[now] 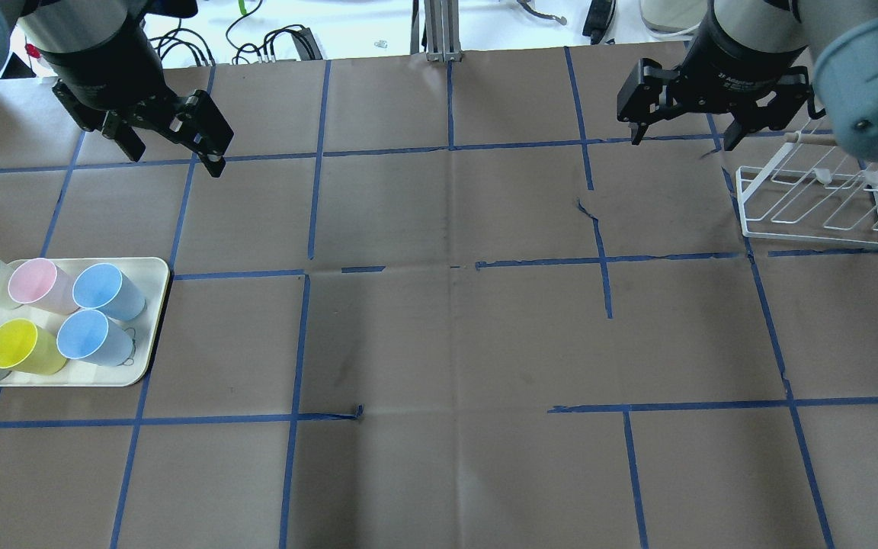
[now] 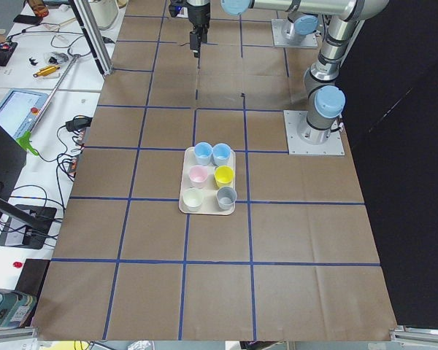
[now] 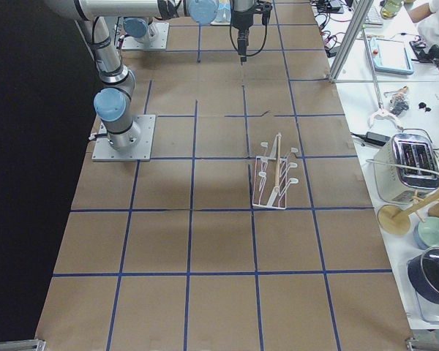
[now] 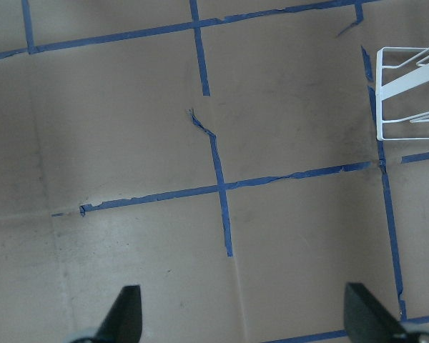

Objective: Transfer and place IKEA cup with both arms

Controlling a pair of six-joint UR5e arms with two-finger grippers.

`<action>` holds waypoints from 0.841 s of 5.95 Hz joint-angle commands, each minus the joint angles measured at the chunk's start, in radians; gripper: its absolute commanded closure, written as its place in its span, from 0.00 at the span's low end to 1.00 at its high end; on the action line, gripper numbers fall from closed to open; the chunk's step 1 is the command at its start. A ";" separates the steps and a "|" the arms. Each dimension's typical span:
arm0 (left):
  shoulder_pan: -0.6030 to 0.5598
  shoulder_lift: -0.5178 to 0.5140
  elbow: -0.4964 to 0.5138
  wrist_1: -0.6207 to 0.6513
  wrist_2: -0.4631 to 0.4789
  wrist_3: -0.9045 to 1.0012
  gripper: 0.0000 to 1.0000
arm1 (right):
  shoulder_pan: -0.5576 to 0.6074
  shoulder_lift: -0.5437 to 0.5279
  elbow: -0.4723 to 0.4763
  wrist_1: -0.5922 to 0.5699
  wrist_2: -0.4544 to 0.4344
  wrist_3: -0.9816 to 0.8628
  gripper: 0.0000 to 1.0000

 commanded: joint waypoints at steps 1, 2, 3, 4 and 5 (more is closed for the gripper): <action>0.004 0.055 -0.085 0.004 -0.006 -0.079 0.02 | 0.004 -0.003 -0.020 0.087 0.046 -0.001 0.00; 0.008 0.076 -0.088 0.008 -0.050 -0.087 0.02 | 0.004 -0.001 -0.024 0.091 0.045 -0.001 0.00; 0.011 0.069 -0.067 0.025 -0.061 -0.140 0.02 | 0.002 -0.001 -0.026 0.089 0.033 -0.001 0.00; 0.011 0.072 -0.065 0.015 -0.064 -0.159 0.02 | 0.001 -0.001 -0.029 0.088 0.023 -0.001 0.00; 0.013 0.072 -0.068 0.014 -0.067 -0.188 0.02 | 0.002 0.001 -0.028 0.088 0.022 0.000 0.00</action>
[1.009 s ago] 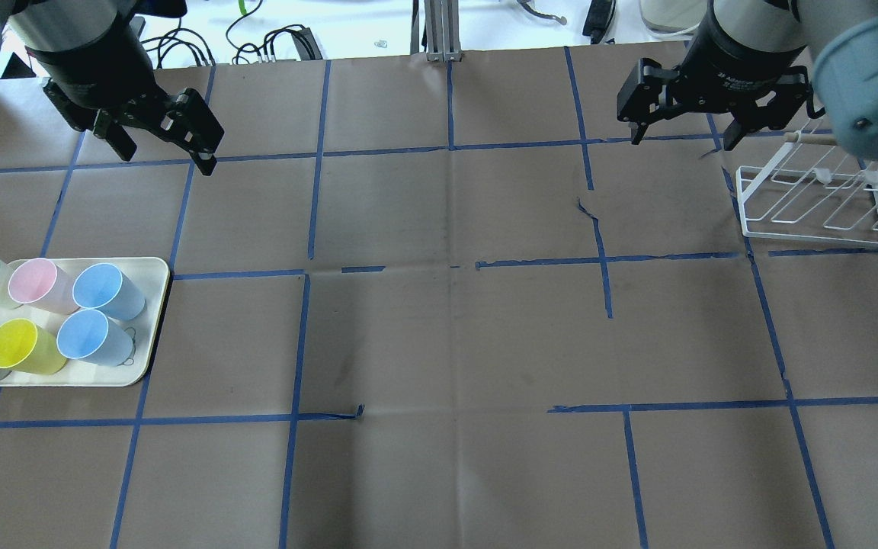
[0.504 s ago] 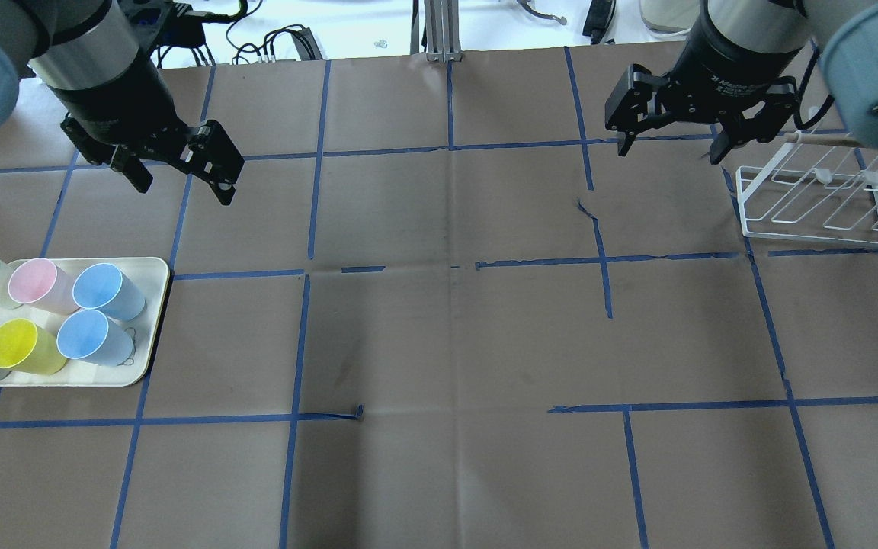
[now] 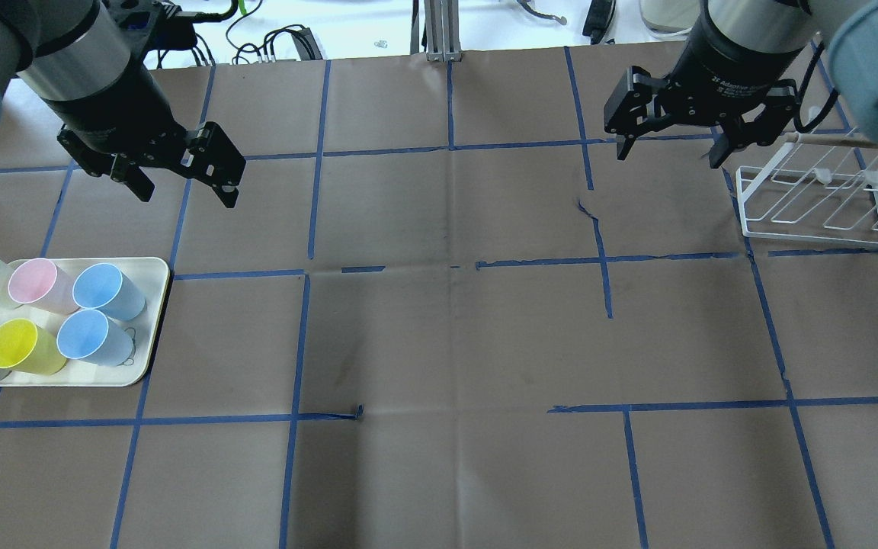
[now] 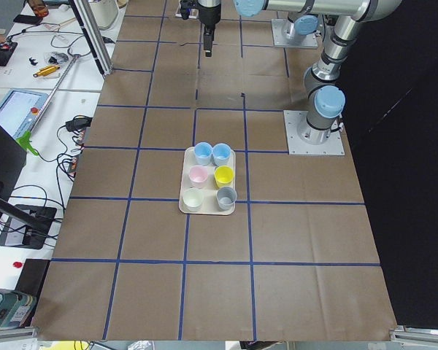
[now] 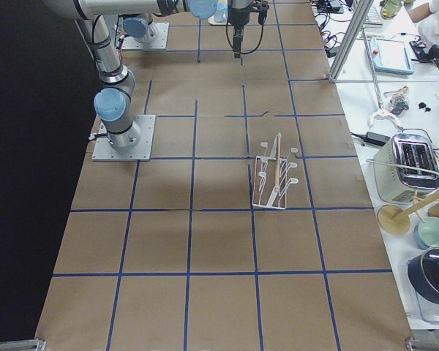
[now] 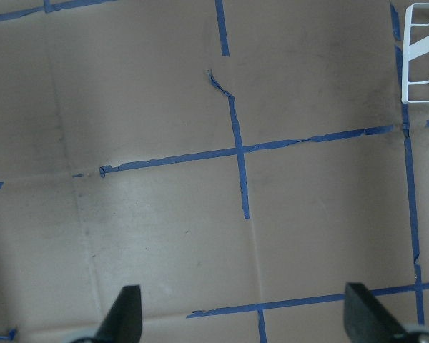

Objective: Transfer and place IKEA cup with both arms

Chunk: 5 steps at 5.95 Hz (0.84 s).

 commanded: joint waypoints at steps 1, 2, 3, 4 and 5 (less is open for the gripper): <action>0.001 0.001 -0.001 -0.001 -0.003 -0.026 0.02 | 0.000 0.001 0.000 -0.002 -0.030 0.000 0.00; 0.001 0.001 -0.001 -0.001 -0.004 -0.022 0.02 | 0.002 0.001 0.001 -0.002 -0.028 0.000 0.00; 0.001 0.001 -0.001 0.000 -0.003 -0.021 0.02 | 0.002 0.001 0.001 -0.002 -0.027 0.000 0.00; 0.001 0.001 -0.001 0.000 -0.003 -0.021 0.02 | -0.003 0.001 0.001 0.000 -0.021 -0.002 0.00; 0.000 0.001 -0.002 0.000 -0.001 -0.021 0.02 | -0.003 0.001 0.001 0.000 -0.022 -0.002 0.00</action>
